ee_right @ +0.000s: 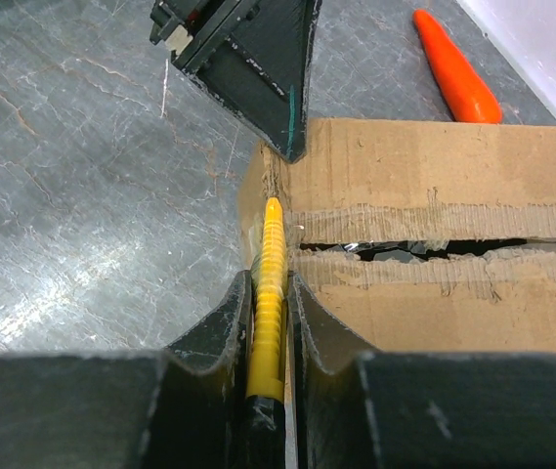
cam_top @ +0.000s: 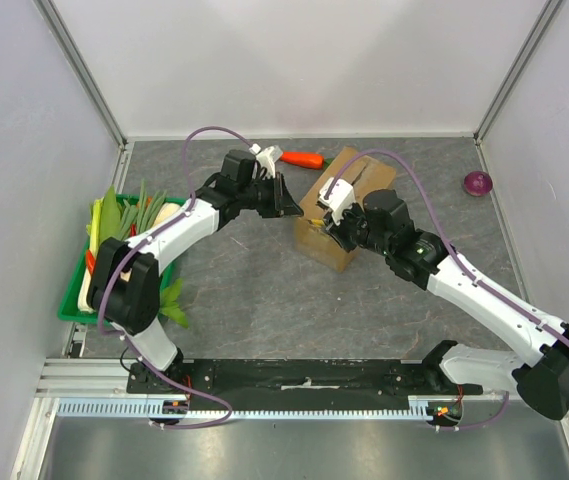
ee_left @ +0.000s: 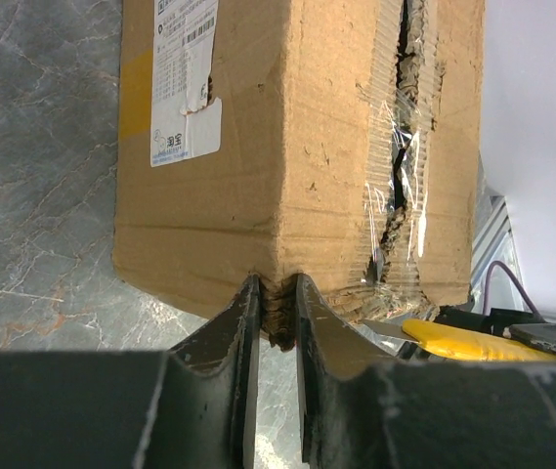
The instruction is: Unpack the express box
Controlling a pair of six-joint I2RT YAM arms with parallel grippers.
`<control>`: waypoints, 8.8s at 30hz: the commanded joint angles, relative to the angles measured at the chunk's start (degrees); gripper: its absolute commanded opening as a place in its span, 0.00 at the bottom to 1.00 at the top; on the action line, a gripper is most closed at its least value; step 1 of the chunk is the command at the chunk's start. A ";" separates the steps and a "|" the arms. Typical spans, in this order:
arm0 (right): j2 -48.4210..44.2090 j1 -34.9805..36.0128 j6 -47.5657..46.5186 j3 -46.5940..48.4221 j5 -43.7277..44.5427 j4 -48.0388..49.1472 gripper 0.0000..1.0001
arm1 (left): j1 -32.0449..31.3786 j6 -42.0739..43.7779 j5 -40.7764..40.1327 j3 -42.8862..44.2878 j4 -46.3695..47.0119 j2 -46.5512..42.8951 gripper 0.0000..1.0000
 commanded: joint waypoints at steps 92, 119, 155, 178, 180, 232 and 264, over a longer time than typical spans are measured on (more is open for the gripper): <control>-12.66 -0.20 24.41 12.71 -19.43 11.87 0.98 | -0.88 -1.31 27.10 2.17 22.85 -28.30 0.02; -3.18 -0.11 43.76 16.83 -33.48 36.43 0.51 | -0.18 -10.82 25.68 2.35 34.15 -32.26 0.02; -7.31 -2.22 3.60 5.06 -0.26 3.03 0.00 | 2.02 -9.05 -6.41 -6.00 1.53 -15.93 0.78; -1.68 -2.22 2.80 -2.24 -1.66 12.08 0.00 | 1.67 -5.73 3.09 -6.01 14.03 -1.42 0.59; -0.98 -2.22 2.54 -2.06 -2.19 12.09 0.00 | 1.58 -3.88 3.53 -5.65 12.80 -0.62 0.56; -1.76 -2.22 6.49 3.21 -2.28 -15.95 0.00 | 0.79 -1.15 -3.32 -4.33 6.90 0.35 0.02; -1.95 -2.39 7.28 11.30 -2.81 -5.94 0.00 | 0.70 6.49 5.28 -0.74 6.64 0.52 0.02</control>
